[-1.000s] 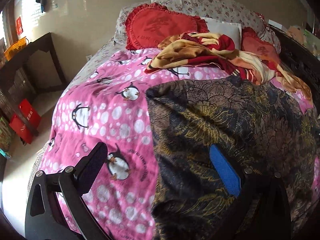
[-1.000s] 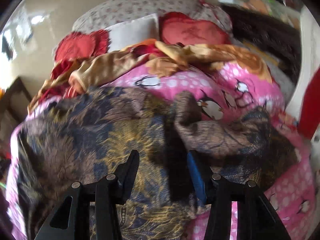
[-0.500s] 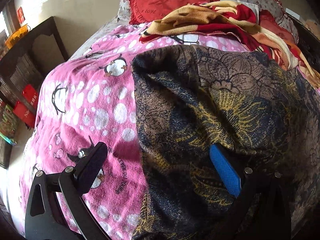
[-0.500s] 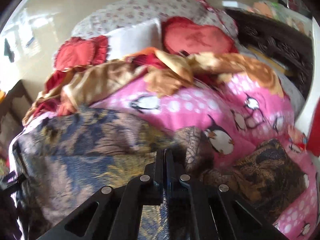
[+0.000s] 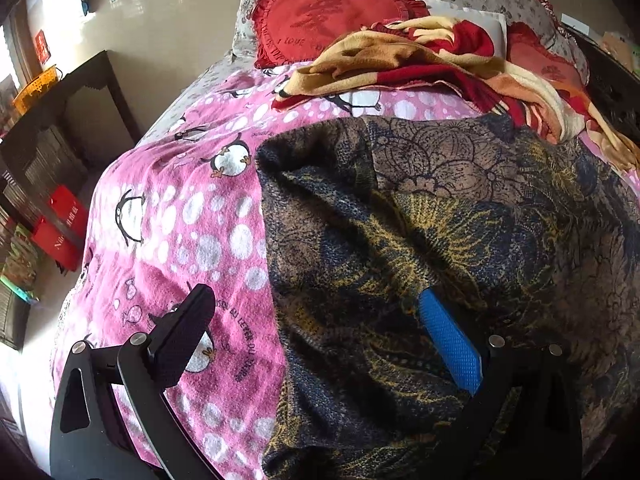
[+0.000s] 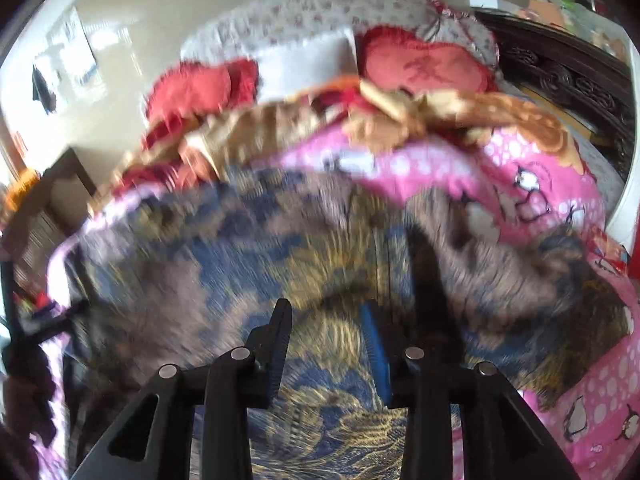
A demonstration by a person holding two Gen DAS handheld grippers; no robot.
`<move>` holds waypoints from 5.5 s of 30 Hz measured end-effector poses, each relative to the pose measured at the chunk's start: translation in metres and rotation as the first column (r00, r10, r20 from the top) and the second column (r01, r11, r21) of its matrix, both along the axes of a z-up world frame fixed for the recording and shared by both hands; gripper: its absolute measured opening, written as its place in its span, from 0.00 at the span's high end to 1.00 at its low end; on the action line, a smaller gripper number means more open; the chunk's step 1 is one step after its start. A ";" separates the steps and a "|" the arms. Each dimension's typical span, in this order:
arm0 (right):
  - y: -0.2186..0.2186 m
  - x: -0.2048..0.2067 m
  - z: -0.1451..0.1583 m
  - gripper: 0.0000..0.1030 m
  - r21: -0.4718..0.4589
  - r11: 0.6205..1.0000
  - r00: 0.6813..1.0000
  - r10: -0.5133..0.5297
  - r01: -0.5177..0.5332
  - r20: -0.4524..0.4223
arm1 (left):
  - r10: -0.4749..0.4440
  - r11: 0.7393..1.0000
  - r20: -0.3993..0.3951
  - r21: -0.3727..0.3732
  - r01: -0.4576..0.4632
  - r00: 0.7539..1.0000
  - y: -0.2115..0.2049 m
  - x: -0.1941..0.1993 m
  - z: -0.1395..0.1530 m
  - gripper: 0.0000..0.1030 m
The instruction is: Fold small clothes
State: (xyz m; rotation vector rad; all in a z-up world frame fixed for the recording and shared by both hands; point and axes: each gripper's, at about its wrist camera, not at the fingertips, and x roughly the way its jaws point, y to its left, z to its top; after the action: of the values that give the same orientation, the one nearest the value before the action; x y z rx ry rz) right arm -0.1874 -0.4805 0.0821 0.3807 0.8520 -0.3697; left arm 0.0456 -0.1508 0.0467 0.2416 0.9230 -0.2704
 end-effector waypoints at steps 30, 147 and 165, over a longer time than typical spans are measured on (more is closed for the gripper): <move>-0.074 -0.135 0.003 0.54 0.039 0.961 0.962 -0.273 0.273 0.000 | -0.179 0.983 -0.110 0.007 0.181 0.978 -0.073 -0.068 -0.017 0.00; 0.203 0.082 -0.012 0.56 0.244 0.820 0.850 0.525 -0.517 0.039 | -0.037 0.969 -0.002 -0.245 0.035 0.999 0.080 -0.023 0.052 0.00; 0.021 -0.082 0.032 0.52 0.221 0.975 0.994 -0.003 -0.021 0.107 | -0.219 0.971 -0.054 -0.108 0.213 0.974 -0.013 -0.001 0.027 0.92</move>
State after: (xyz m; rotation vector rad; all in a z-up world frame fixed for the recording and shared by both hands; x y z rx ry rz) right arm -0.2689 -0.4590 0.1140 0.5990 0.7917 -0.2429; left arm 0.0446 -0.1640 0.0739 0.2406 0.9461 -0.5281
